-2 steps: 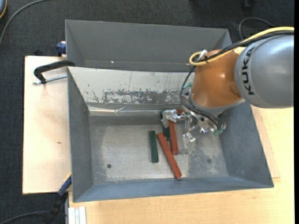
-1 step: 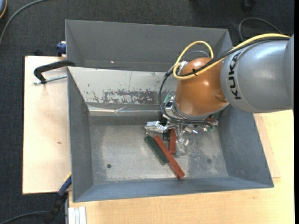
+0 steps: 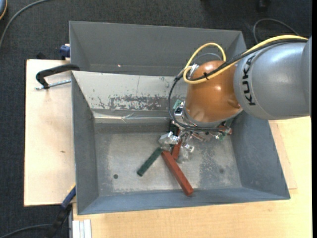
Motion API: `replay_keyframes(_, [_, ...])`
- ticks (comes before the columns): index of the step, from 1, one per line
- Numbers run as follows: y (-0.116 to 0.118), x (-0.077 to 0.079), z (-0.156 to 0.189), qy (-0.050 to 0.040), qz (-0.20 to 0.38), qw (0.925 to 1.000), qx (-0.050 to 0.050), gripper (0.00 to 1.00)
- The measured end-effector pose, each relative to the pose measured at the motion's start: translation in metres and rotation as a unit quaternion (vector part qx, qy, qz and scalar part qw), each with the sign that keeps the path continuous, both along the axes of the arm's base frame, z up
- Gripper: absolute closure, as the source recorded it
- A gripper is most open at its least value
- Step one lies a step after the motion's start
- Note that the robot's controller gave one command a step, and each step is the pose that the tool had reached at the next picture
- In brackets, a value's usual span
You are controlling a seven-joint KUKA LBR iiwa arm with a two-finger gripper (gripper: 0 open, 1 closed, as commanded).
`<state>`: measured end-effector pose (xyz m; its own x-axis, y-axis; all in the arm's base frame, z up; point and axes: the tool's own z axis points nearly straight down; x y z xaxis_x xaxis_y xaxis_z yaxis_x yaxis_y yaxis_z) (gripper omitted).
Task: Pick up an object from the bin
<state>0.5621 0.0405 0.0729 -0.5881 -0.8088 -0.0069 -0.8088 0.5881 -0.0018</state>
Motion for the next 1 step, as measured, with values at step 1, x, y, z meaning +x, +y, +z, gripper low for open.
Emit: replay_keyframes(1, [-0.0321, 0.025, 0.1469, -0.0005, -0.013, 0.9999, -0.001, 1.0])
